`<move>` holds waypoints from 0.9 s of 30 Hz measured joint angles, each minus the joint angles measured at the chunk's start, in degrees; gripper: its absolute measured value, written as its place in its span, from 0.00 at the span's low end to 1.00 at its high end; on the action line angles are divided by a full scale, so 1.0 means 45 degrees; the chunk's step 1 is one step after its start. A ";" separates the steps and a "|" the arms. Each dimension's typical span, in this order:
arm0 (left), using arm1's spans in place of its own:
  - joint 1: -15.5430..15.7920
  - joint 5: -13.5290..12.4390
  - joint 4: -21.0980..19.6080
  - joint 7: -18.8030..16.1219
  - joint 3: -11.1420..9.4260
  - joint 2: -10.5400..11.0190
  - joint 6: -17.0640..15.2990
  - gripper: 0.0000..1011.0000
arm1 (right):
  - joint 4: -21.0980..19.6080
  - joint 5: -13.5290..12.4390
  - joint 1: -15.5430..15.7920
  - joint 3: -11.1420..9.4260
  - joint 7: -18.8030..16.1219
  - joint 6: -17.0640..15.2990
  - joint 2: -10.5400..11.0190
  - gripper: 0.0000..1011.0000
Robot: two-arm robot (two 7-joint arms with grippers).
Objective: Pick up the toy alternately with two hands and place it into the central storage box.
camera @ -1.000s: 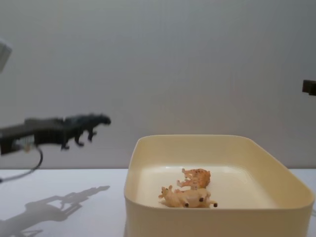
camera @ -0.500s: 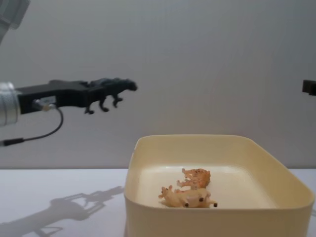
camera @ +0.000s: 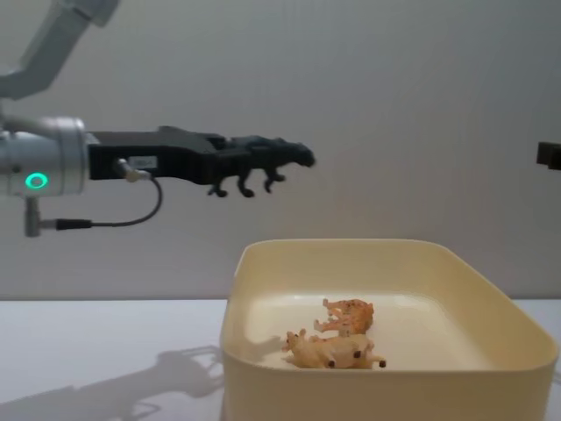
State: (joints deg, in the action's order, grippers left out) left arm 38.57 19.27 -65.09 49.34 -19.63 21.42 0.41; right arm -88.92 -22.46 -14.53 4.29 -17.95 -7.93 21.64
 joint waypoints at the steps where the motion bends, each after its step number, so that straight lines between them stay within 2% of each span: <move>1: 0.0218 -0.0228 0.0194 0.0278 -0.0096 -0.0115 0.0001 0.31 | 0.0000 0.0000 0.0000 0.0000 -0.0001 0.0000 0.0000 0.99; 10: 0.1445 -0.1589 0.1558 0.1621 -0.0711 -0.0874 0.0430 0.31 | 0.0000 0.0000 0.0000 0.0000 -0.0002 0.0000 0.0000 0.99; 12: 0.1606 -0.1734 0.1768 0.1776 -0.0792 -0.0986 0.0521 0.35 | 0.0000 0.0000 0.0000 0.0001 -0.0002 0.0000 0.0000 0.99; 18: 0.2176 -0.2253 0.2511 0.2246 -0.1076 -0.1363 0.0855 0.57 | 0.0000 0.0000 0.0000 0.0001 -0.0002 0.0000 0.0000 0.99; 27: 0.2549 -0.2601 0.2991 0.2568 -0.1263 -0.1605 0.1076 0.82 | 0.0000 0.0000 0.0000 0.0001 -0.0002 0.0000 0.0000 0.99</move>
State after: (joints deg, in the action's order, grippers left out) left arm 50.05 7.56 -51.63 60.89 -25.32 14.20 5.26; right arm -88.92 -22.46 -14.53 4.30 -17.96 -7.93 21.65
